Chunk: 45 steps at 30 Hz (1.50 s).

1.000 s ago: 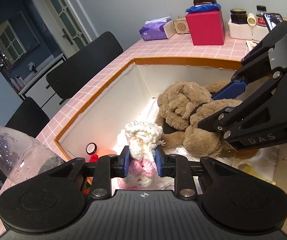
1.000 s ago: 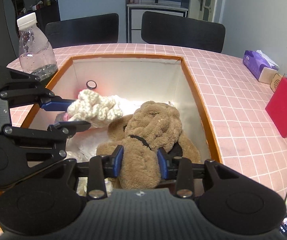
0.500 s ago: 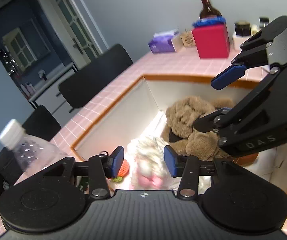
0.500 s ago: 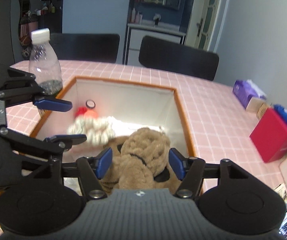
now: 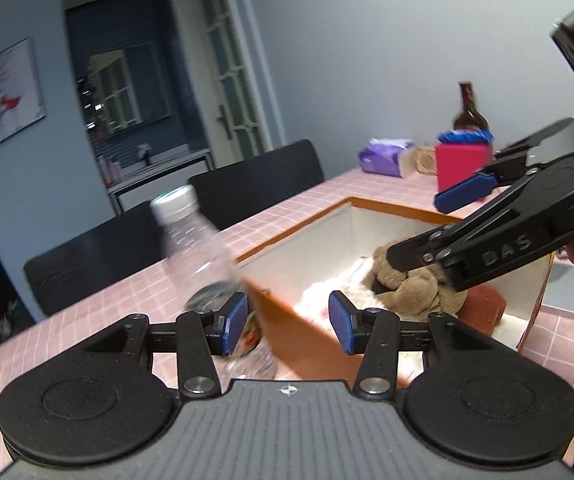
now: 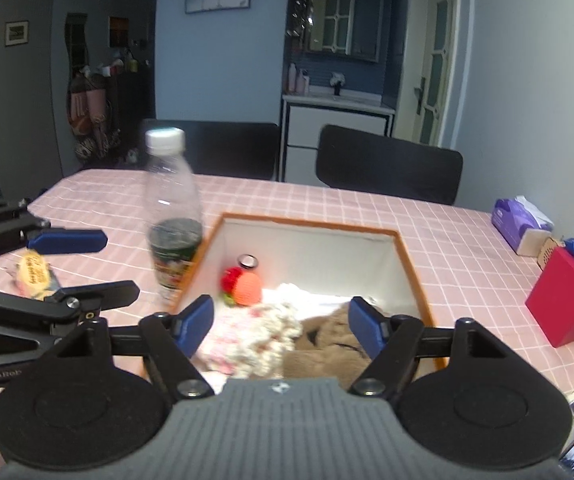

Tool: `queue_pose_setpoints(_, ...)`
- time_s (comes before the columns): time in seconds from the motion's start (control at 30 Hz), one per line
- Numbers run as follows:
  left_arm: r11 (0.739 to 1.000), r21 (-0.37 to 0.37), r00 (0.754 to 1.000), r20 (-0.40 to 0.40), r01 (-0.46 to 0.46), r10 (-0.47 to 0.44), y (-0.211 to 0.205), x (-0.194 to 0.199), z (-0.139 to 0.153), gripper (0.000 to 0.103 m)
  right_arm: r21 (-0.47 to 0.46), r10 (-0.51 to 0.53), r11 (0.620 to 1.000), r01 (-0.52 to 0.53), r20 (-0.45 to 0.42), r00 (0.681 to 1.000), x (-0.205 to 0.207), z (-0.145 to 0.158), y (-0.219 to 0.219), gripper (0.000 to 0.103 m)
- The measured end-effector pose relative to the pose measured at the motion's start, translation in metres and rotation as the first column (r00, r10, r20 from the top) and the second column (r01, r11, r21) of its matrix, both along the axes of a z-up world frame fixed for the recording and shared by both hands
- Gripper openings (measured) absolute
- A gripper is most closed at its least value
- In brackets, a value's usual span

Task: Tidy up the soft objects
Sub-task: 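Move both grippers to the yellow snack packet on the table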

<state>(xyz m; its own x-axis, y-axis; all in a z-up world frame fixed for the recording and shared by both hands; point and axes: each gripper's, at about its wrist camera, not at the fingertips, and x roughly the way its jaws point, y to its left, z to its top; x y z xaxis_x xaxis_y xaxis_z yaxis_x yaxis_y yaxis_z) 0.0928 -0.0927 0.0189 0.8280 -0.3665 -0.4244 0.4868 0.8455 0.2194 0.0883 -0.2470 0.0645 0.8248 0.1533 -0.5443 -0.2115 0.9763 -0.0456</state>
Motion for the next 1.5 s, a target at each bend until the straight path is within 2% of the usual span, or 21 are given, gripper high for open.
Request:
queue_pose_setpoints(0.23,0.991,-0.053,0.992,0.012,-0.124,0.125,0.047,-0.020,-0.009,0.055,0.079,0.040,0.996,-0.041,0.018,0.999,-0.026,-0.003,0.038,0.077)
queue_pose_setpoints(0.4,0.977,-0.096,0.981,0.016,-0.191,0.193,0.083,-0.034,-0.018,0.055,0.105,0.082,0.991,-0.086,0.042,0.996,-0.039,-0.021,0.073,0.078)
queue_pose_setpoints(0.5,0.963,-0.106,0.968,0.014,-0.249,0.251,0.100,-0.038,-0.025,0.055,0.152,0.106,0.982,-0.113,0.053,0.993,-0.042,-0.033,0.094,0.078)
queue_pose_setpoints(0.63,0.943,-0.078,0.945,0.026,-0.323,0.326,0.124,-0.040,-0.035,0.055,0.209,0.142,0.967,-0.146,0.031,0.989,-0.039,-0.049,0.121,0.078)
queue_pose_setpoints(0.8,0.916,-0.103,0.922,-0.032,-0.387,0.386,0.156,-0.036,-0.042,0.056,0.217,0.164,0.964,-0.153,-0.032,0.986,-0.024,-0.069,0.152,0.078)
queue_pose_setpoints(1.07,0.878,-0.161,0.892,-0.131,-0.450,0.433,0.205,-0.024,-0.056,0.065,0.212,0.169,0.967,-0.144,-0.105,0.980,0.005,-0.091,0.181,0.078)
queue_pose_setpoints(1.23,0.871,-0.144,0.880,-0.150,-0.470,0.451,0.226,-0.012,-0.063,0.068,0.215,0.195,0.963,-0.164,-0.130,0.972,0.024,-0.101,0.207,0.078)
queue_pose_setpoints(1.4,0.863,-0.173,0.876,-0.193,-0.474,0.442,0.246,0.000,-0.065,0.068,0.219,0.232,0.956,-0.195,-0.162,0.959,0.038,-0.109,0.230,0.076)
queue_pose_setpoints(1.5,0.848,-0.171,0.863,-0.176,-0.501,0.474,0.257,0.010,-0.062,0.068,0.248,0.205,0.956,-0.158,-0.175,0.963,0.045,-0.112,0.236,0.072)
